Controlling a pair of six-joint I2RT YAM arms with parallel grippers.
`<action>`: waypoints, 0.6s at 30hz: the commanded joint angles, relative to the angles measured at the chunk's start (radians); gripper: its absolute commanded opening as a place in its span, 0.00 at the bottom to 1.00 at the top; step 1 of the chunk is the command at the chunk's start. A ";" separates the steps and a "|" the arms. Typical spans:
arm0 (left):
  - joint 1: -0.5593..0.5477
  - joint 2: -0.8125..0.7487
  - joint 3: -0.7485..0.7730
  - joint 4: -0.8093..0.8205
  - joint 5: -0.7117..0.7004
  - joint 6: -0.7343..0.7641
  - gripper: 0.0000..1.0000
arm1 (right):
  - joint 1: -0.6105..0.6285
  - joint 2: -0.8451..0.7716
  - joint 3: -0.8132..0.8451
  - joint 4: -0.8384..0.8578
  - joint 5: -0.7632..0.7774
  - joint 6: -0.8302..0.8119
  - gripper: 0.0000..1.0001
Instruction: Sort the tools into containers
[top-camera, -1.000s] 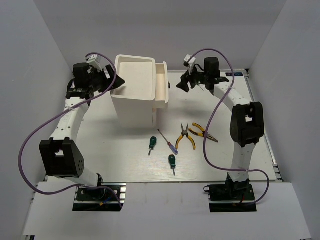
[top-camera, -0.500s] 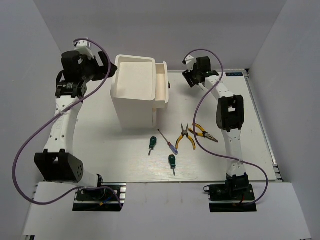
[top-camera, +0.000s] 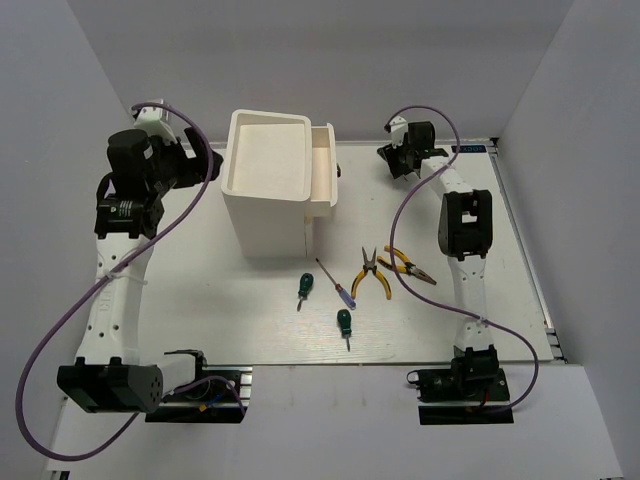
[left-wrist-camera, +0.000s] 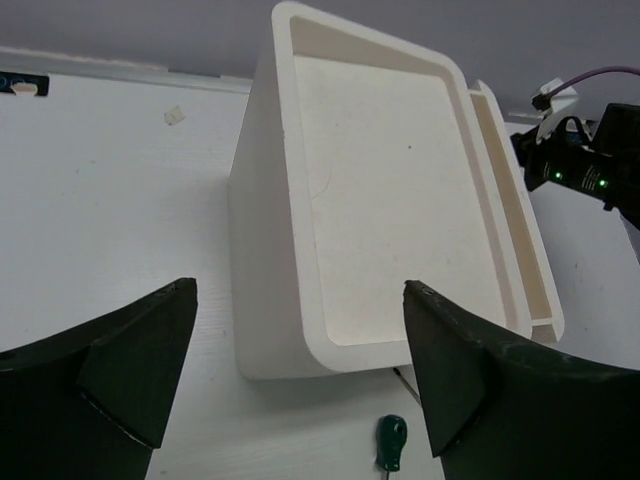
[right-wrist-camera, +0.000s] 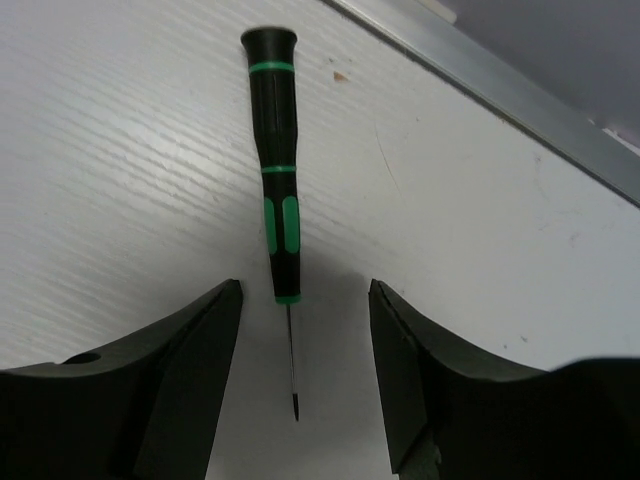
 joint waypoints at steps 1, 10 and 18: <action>-0.003 -0.005 -0.001 -0.049 0.006 -0.008 0.93 | -0.016 0.046 0.014 0.003 -0.103 0.057 0.60; -0.003 0.028 0.025 -0.115 0.152 -0.008 0.81 | -0.018 0.086 0.018 -0.036 -0.209 0.026 0.23; -0.059 0.048 0.045 -0.185 0.209 0.030 0.32 | -0.042 -0.050 -0.057 -0.054 -0.307 0.129 0.00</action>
